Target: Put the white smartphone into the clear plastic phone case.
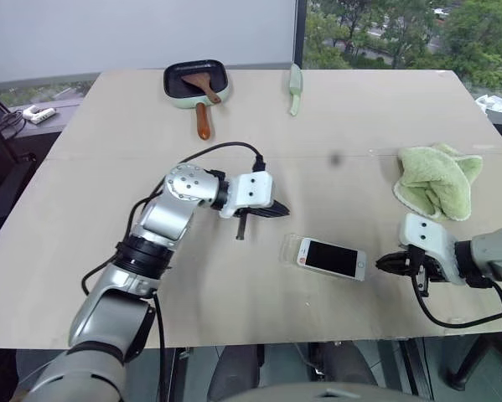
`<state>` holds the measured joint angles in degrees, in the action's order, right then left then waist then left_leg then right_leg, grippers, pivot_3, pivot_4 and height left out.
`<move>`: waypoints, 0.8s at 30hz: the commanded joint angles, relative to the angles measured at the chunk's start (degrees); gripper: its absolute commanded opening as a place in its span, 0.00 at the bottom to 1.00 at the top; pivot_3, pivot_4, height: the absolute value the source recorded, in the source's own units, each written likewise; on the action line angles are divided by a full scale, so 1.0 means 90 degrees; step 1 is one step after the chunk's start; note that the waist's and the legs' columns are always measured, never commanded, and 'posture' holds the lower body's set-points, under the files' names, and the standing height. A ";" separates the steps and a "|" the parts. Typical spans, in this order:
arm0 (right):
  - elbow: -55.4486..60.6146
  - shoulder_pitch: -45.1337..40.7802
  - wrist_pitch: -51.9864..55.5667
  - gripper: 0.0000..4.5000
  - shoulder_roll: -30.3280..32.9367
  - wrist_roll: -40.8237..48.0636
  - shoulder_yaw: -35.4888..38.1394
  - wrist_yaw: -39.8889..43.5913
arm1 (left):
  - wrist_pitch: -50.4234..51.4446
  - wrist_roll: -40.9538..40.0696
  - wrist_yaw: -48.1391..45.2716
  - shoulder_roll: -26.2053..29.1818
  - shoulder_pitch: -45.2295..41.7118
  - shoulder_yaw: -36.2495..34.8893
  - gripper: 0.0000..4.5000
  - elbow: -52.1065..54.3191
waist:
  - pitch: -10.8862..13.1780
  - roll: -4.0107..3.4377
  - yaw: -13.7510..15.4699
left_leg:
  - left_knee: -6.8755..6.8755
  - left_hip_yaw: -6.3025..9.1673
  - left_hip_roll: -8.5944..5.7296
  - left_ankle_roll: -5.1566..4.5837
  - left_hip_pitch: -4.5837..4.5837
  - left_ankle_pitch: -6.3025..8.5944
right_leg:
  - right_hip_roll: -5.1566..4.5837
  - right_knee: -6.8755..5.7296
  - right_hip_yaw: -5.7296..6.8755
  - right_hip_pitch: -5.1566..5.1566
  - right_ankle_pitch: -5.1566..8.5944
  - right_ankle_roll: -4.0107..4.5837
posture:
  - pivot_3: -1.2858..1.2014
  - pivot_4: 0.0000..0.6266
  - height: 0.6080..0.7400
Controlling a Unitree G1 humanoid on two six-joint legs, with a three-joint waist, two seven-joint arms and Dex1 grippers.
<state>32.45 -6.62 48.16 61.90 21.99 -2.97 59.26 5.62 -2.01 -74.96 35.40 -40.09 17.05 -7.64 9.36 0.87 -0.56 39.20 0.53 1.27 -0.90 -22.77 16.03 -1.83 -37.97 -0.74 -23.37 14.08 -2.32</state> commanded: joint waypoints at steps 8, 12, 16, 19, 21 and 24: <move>0.0165 -0.0267 -0.0233 0.00 0.0421 -0.0337 -0.0447 0.0108 | 0.0437 -0.0040 0.0093 0.0026 0.0689 0.0202 0.00 0.0512 | 0.0001 0.0000 0.0068 | 0.0002 -0.0003 0.0000 -0.0003 -0.0004 0.0002 | -0.0005 0.0001 0.0002 -0.0001 0.0002 -0.0003 | 0.52 0.24 1.00; 0.0254 -0.0472 -0.0252 0.00 0.0398 -0.0526 -0.0789 0.0076 | 0.0538 0.0077 0.0237 -0.0228 0.0754 0.0428 0.00 0.0470 | 0.0001 0.0001 0.0063 | 0.0003 -0.0006 -0.0001 -0.0004 -0.0003 0.0003 | -0.0005 0.0000 0.0000 -0.0001 0.0002 -0.0003 | 0.52 0.24 1.00; 0.0383 -0.0688 -0.0078 0.00 0.0246 -0.0569 -0.1055 -0.0017 | 0.0754 0.0159 0.0316 -0.0347 0.0878 0.0645 0.00 0.0612 | 0.0001 0.0000 0.0025 | 0.0002 -0.0005 -0.0001 -0.0004 -0.0003 0.0003 | -0.0003 -0.0001 -0.0002 -0.0003 0.0002 -0.0003 | 0.52 0.24 1.00; 0.0360 -0.0854 -0.0004 0.00 0.0194 -0.0663 -0.1198 -0.0075 | 0.0912 0.0276 0.0418 -0.0403 0.0904 0.0774 0.00 0.0602 | 0.0001 0.0000 0.0025 | 0.0002 -0.0005 -0.0001 -0.0005 -0.0003 0.0003 | -0.0004 -0.0001 -0.0003 -0.0002 0.0002 -0.0003 | 0.52 0.24 1.00; 0.0363 -0.0926 0.0047 0.00 0.0168 -0.0667 -0.1247 -0.0090 | 0.1014 0.0339 0.0462 -0.0430 0.0928 0.0841 0.00 0.0602 | 0.0001 0.0000 0.0057 | 0.0003 -0.0004 -0.0002 -0.0005 -0.0003 0.0003 | -0.0005 0.0000 0.0000 -0.0002 0.0002 -0.0003 | 0.52 0.24 1.00; 0.0378 -0.0989 0.0104 0.00 0.0175 -0.0669 -0.1303 -0.0095 | 0.1212 0.0311 0.0517 -0.0517 0.0984 0.0868 0.00 0.0673 | 0.0000 -0.0001 0.0065 | 0.0003 -0.0005 -0.0002 -0.0005 -0.0002 0.0003 | -0.0005 0.0000 -0.0001 -0.0002 0.0002 -0.0003 | 0.52 0.24 1.00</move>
<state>34.27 -14.48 48.77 63.74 16.11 -14.87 58.44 15.26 0.55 -70.79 31.60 -32.22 23.06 -2.85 9.35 0.85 0.03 39.22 0.48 1.25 -0.94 -22.79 16.05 -1.88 -37.97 -0.75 -23.38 14.10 -2.35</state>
